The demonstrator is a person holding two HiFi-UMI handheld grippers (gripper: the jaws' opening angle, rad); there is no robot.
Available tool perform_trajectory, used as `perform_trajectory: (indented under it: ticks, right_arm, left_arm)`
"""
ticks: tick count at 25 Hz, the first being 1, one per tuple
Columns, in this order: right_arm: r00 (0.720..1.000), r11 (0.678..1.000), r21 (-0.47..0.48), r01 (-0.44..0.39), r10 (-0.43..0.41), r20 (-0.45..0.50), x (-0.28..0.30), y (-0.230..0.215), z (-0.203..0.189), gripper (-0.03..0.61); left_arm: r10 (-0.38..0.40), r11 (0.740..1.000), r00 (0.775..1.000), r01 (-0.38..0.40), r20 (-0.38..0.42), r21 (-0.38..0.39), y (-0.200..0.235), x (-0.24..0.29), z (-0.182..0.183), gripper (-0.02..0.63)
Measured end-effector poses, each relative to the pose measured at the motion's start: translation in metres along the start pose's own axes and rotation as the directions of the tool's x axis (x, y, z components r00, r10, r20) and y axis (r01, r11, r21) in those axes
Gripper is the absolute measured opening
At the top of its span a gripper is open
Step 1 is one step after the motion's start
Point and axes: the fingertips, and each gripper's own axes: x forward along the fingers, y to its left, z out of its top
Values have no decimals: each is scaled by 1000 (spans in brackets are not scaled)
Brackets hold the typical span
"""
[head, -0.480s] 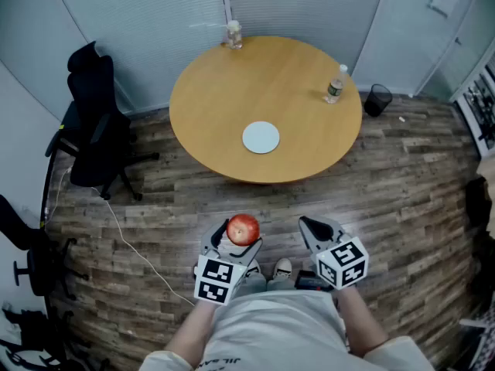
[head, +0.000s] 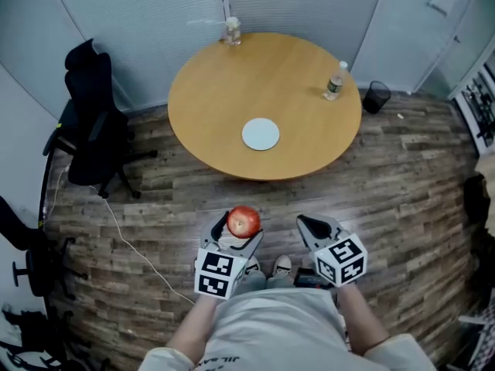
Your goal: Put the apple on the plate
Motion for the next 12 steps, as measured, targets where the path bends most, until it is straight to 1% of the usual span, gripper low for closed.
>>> perform_trajectory:
  ticks: [4, 7, 12]
  right_arm:
    - [1000, 999, 31, 17, -17, -7, 6, -2, 0, 31]
    - [999, 999, 15, 42, -42, -18, 13, 1, 2, 31]
    - [996, 996, 33, 83, -83, 10, 22, -4, 17, 31]
  left_arm:
    - [-1, 1000, 1000, 1, 6, -4, 8, -1, 2, 380]
    - [-12, 1000, 1000, 12, 13, 1, 15, -2, 4, 380]
    - [-32, 999, 999, 31, 28, 10, 31, -4, 8, 380]
